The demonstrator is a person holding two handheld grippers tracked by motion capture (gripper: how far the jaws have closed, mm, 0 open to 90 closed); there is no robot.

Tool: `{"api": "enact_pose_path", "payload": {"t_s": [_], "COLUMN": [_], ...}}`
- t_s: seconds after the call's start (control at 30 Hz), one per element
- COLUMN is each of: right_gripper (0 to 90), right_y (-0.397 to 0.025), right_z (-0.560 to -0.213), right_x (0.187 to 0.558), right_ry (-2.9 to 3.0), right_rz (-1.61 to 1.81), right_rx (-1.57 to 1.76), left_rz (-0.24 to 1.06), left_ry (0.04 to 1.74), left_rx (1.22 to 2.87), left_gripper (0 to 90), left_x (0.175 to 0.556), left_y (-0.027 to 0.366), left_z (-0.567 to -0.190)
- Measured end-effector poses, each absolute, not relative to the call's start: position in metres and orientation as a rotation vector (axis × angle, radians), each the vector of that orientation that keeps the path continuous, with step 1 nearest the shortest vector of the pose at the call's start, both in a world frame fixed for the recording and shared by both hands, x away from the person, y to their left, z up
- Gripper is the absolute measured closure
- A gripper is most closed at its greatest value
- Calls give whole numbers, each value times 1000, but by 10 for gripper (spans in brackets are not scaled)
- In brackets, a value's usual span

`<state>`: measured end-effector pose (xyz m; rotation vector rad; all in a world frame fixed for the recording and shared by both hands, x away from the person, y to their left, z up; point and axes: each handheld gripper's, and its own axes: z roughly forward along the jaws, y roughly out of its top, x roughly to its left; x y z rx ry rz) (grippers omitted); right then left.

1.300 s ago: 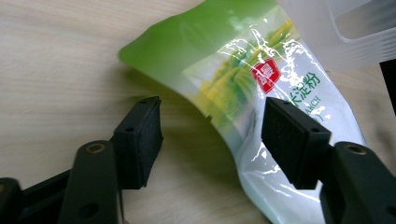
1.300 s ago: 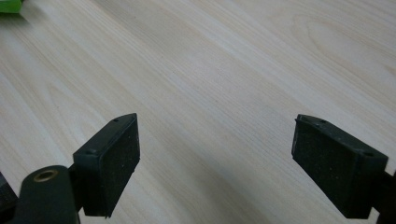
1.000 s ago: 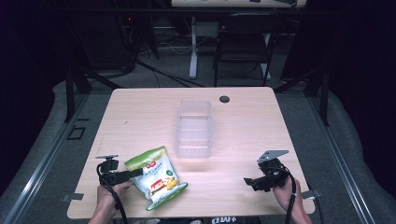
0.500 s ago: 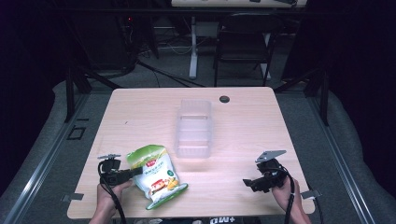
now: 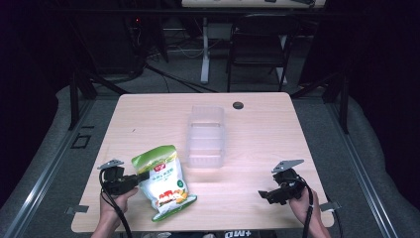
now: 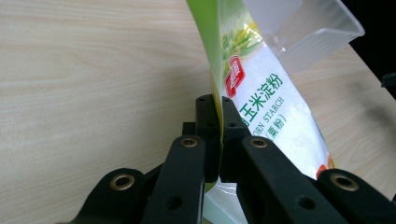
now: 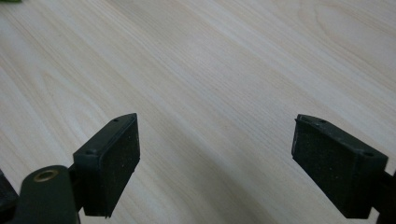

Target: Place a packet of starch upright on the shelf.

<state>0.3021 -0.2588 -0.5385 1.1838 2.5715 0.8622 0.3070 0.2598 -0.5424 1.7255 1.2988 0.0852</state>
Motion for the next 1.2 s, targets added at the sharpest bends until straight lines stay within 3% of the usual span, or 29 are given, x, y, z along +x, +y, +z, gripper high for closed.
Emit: {"api": "enact_pose_path", "payload": {"t_s": [0.43, 1.2], "right_gripper": [147, 147], "right_y": [-258, -256], "right_z": [-540, -538], "right_x": [302, 298], "right_ry": [2584, 2589], "right_rz": [843, 815], "right_rx": [1188, 1155], "left_rz": [227, 232], "left_ry": [1144, 1017], "left_rx": [1789, 1790], "left_gripper": [899, 900], "left_x": [300, 296], "left_y": [252, 251], "left_z": [-526, -503]}}
